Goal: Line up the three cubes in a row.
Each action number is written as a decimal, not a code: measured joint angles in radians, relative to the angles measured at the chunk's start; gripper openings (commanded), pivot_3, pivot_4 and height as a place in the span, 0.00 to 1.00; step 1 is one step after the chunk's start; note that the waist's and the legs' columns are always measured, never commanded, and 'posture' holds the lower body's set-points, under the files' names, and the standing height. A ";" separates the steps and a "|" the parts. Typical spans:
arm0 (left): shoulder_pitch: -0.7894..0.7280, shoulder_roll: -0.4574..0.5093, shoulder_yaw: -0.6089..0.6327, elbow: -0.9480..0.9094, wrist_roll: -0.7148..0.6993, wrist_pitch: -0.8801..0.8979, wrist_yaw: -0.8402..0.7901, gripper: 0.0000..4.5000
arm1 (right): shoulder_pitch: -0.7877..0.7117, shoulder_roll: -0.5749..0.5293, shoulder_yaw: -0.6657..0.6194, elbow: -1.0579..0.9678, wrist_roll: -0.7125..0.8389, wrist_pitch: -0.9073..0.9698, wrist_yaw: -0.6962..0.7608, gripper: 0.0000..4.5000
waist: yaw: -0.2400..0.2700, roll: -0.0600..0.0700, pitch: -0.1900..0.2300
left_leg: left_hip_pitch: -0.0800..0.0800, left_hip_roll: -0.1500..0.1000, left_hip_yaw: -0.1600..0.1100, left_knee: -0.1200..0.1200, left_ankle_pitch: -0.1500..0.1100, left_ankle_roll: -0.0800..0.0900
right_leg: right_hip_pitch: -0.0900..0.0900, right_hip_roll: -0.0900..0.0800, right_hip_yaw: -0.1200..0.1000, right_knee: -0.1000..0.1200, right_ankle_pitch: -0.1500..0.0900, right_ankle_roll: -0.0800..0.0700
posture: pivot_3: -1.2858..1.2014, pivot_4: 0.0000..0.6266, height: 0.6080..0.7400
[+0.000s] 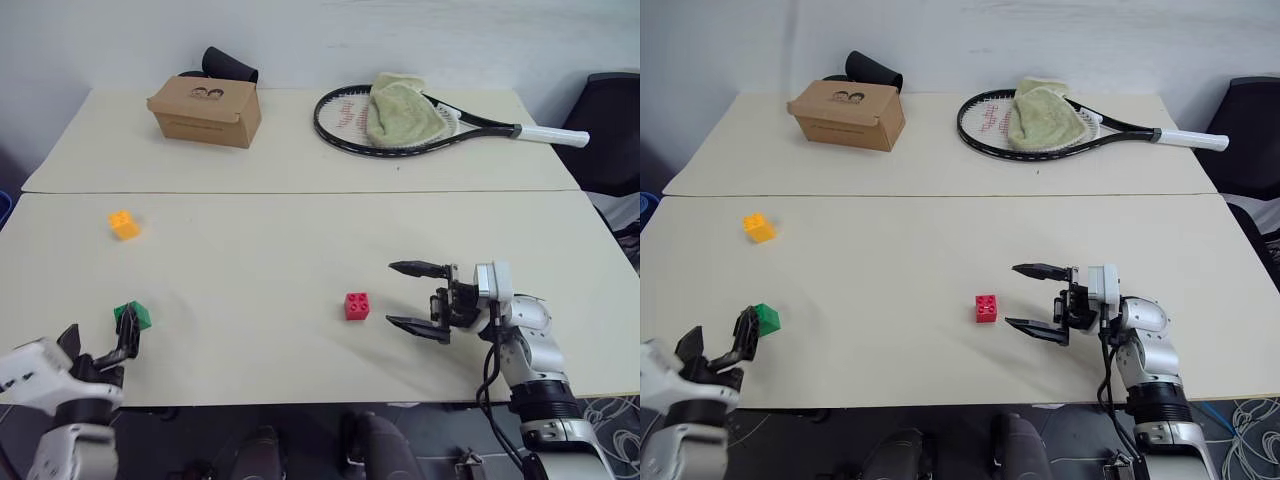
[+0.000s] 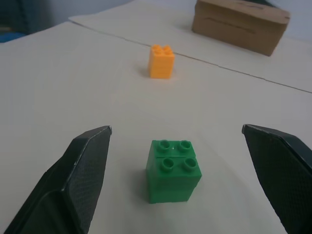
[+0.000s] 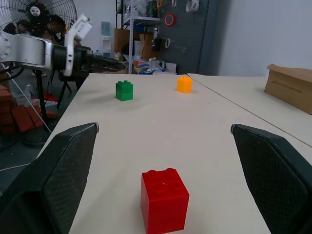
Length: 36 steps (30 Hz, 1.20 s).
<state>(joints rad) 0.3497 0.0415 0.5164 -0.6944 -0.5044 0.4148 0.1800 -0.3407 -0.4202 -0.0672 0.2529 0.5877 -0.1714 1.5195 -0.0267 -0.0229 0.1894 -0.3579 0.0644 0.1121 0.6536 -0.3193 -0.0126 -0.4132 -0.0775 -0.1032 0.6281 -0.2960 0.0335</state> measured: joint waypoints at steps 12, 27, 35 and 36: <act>-0.116 0.014 -0.069 0.088 0.149 0.110 0.119 0.61 | -0.006 0.018 0.020 -0.046 0.004 0.015 -0.006 1.00 | 0.004 0.000 0.000 | 0.001 0.000 0.000 0.000 0.001 -0.001 | 0.000 0.000 0.000 0.000 0.000 0.000 | 0.52 0.24 1.00; -0.296 0.624 -0.024 0.278 -0.145 0.087 -0.736 0.33 | 0.032 -0.027 -0.030 0.088 0.006 -0.101 0.031 1.00 | 0.011 0.003 -0.001 | 0.001 0.000 0.001 0.000 0.002 -0.005 | -0.001 -0.001 -0.001 0.002 -0.001 -0.003 | 0.52 0.24 1.00; -0.672 0.792 -0.506 0.577 0.046 -0.168 -1.360 0.33 | 0.079 -0.126 -0.067 0.102 0.030 -0.154 0.038 1.00 | 0.025 0.004 0.000 | 0.002 0.000 0.006 -0.002 0.004 -0.009 | -0.001 0.003 0.001 0.001 -0.001 -0.002 | 0.52 0.24 1.00; -0.728 0.770 -0.559 0.638 0.085 -0.212 -1.399 0.33 | 0.095 -0.132 -0.072 0.095 0.032 -0.155 0.038 1.00 | 0.026 0.004 0.000 | 0.001 0.001 0.008 -0.002 0.005 -0.009 | -0.001 0.004 0.000 0.001 -0.001 -0.002 | 0.52 0.24 1.00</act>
<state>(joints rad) -0.3787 0.8111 -0.0424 -0.0561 -0.4190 0.2029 -1.2192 -0.2455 -0.5525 -0.1394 0.3482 0.6198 -0.3261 1.5578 -0.0011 -0.0188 0.1893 -0.3566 0.0649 0.1196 0.6521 -0.3148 -0.0217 -0.4146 -0.0731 -0.1029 0.6289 -0.2972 0.0311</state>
